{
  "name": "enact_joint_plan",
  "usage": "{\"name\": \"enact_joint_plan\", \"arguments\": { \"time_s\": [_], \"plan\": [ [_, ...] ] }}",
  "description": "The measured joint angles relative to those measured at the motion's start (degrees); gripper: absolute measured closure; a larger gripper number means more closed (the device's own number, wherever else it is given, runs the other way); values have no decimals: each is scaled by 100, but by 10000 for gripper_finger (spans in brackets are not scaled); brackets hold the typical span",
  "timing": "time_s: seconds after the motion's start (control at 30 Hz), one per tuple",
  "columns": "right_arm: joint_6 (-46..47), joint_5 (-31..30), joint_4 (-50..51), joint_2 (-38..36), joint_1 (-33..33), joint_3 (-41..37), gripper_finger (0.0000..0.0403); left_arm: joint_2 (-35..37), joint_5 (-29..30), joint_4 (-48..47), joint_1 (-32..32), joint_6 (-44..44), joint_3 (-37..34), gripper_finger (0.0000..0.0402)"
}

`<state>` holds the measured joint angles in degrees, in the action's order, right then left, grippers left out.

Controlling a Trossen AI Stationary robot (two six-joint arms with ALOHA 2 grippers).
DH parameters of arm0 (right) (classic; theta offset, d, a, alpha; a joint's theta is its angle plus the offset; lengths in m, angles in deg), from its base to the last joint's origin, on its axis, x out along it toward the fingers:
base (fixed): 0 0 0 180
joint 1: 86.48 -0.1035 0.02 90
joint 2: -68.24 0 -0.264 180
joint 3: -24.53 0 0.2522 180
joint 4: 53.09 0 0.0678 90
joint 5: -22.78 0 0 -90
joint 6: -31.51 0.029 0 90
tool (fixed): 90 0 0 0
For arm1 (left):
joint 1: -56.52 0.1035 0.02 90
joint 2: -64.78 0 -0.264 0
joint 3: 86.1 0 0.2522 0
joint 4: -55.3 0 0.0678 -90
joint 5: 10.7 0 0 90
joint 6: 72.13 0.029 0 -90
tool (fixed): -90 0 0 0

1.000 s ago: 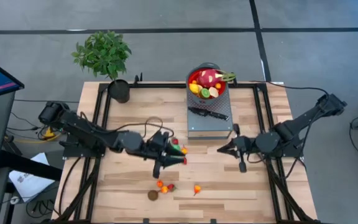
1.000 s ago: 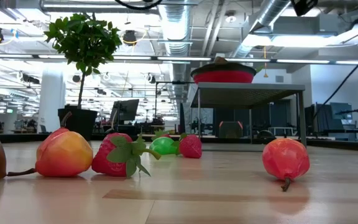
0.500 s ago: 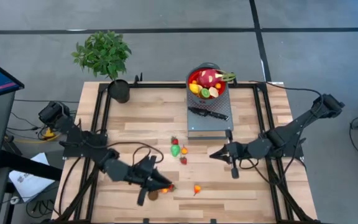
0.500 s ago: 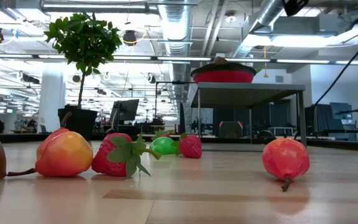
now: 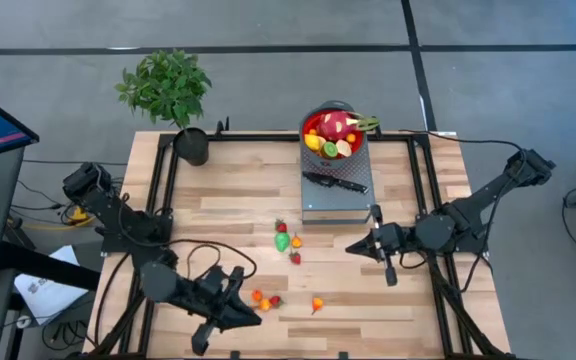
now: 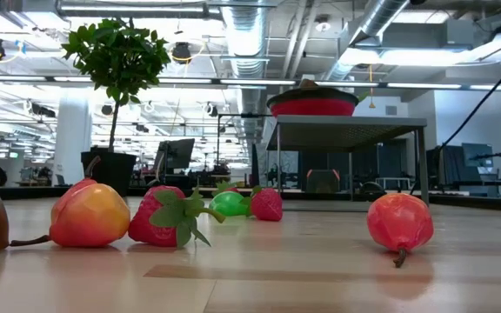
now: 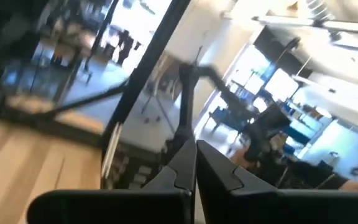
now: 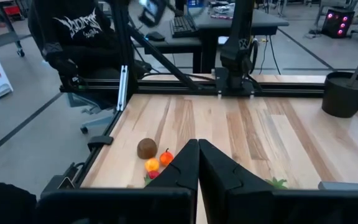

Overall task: Pick & Place Fruit
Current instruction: Put the half kiwi into the red colander on the shelf

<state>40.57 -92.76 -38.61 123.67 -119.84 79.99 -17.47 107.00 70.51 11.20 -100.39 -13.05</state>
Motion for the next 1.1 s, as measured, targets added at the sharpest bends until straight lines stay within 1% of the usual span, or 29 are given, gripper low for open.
{"name": "enact_joint_plan", "arguments": {
  "time_s": [0.07,0.2,0.3,0.4,0.47,0.57,0.73,0.93,1.1],
  "plan": [
    [-2,0,9,-1,-1,0,402,-126,104,35,-30,282,191,398],
    [-44,0,18,1,-1,0,402,-639,175,8,-8,536,586,398],
    [-63,1,47,1,-1,0,402,-942,175,5,-6,548,761,398],
    [-63,0,82,1,-1,0,403,-1027,204,-173,-12,510,784,398],
    [-59,0,103,1,-1,0,403,-1007,314,-499,-27,372,790,399],
    [-57,2,193,1,-1,0,403,-982,528,-1237,-5,-37,790,399],
    [-44,2,206,1,-1,0,403,-982,547,-2200,47,-507,790,399],
    [-45,2,209,1,0,0,403,-974,530,-2488,47,-475,828,399],
    [-57,3,218,1,85,0,403,-969,397,-3609,47,-470,1008,399]
  ]
}}
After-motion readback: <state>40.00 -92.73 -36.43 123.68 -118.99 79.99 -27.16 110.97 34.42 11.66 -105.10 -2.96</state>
